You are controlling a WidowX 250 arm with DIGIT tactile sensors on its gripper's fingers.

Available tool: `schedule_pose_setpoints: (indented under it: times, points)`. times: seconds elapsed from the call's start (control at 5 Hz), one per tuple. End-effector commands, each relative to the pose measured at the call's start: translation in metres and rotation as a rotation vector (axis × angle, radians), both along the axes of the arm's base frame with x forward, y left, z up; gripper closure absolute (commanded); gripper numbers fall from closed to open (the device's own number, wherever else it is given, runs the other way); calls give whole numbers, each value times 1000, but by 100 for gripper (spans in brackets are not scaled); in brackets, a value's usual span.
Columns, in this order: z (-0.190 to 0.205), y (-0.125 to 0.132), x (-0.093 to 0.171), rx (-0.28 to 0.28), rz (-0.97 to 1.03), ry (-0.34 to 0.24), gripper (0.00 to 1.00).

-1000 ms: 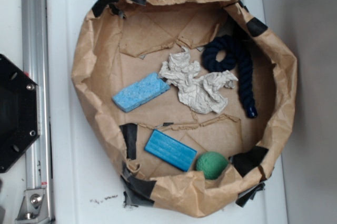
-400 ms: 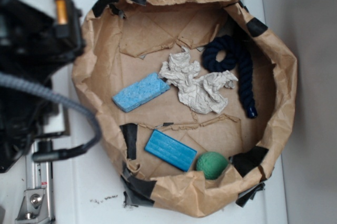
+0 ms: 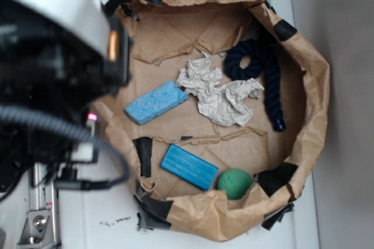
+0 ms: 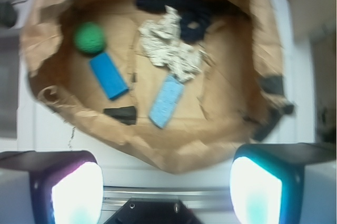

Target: Grab the blue block.

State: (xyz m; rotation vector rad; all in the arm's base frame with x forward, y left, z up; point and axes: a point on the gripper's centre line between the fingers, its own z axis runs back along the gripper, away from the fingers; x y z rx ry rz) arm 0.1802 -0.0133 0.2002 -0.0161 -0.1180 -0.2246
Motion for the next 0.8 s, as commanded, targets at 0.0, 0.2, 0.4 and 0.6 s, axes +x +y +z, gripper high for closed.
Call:
schedule_pose_setpoints:
  times: [0.0, 0.2, 0.4, 0.6]
  points:
    - [-17, -1, 71, -17, -14, -40, 0]
    - [-61, 1, 81, -65, -33, 42, 0]
    - [-111, -34, 76, 7, -191, 151, 0]
    - [-107, -37, 75, 2, -196, 175, 0]
